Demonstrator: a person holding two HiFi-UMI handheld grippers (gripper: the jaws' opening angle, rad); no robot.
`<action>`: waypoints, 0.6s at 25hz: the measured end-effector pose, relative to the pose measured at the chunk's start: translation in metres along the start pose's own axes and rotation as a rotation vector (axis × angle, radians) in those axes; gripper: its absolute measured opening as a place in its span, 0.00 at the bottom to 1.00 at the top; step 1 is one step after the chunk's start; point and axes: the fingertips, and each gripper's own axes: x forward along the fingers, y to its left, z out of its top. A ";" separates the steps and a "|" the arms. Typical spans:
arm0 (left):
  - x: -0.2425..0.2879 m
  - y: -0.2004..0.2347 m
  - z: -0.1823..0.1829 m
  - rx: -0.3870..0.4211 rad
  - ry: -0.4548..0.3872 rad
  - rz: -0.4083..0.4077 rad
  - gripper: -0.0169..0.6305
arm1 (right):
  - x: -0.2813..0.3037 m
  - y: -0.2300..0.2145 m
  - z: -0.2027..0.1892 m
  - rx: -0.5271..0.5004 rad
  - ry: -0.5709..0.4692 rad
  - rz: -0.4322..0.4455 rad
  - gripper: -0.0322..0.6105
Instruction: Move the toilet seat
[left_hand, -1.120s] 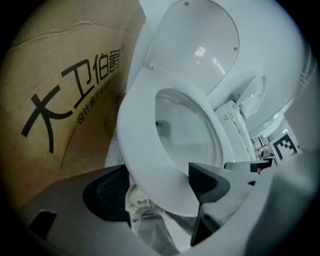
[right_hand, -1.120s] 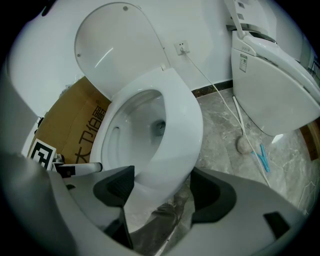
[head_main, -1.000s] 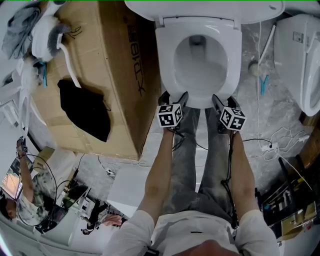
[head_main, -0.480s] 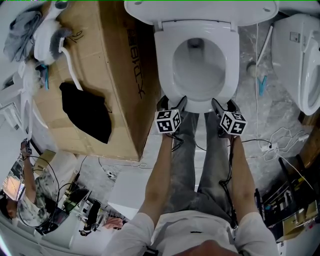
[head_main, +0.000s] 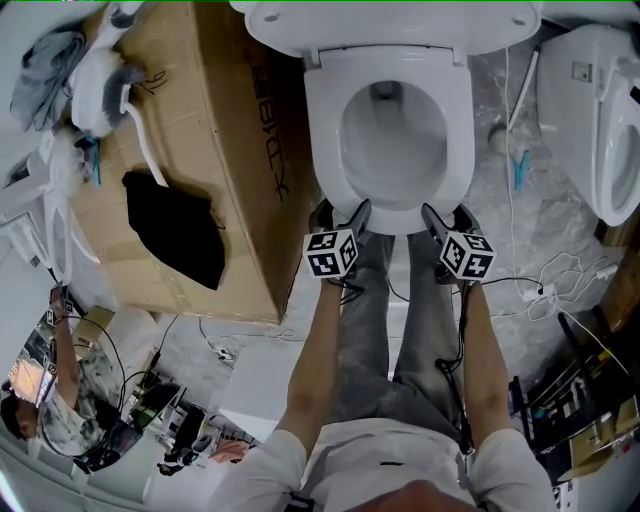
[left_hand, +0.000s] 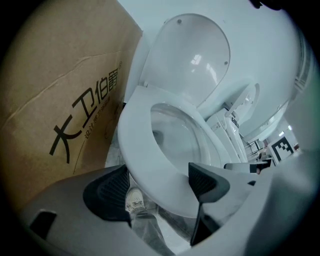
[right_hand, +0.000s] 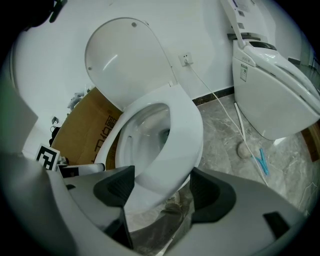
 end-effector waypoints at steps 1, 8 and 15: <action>-0.002 -0.001 0.001 0.000 -0.001 -0.001 0.60 | -0.002 0.001 0.001 0.001 -0.002 0.002 0.62; -0.020 -0.010 0.013 -0.011 -0.016 -0.010 0.60 | -0.021 0.012 0.012 0.007 -0.015 0.014 0.62; -0.035 -0.018 0.025 -0.016 -0.035 -0.019 0.60 | -0.037 0.021 0.023 0.014 -0.031 0.024 0.62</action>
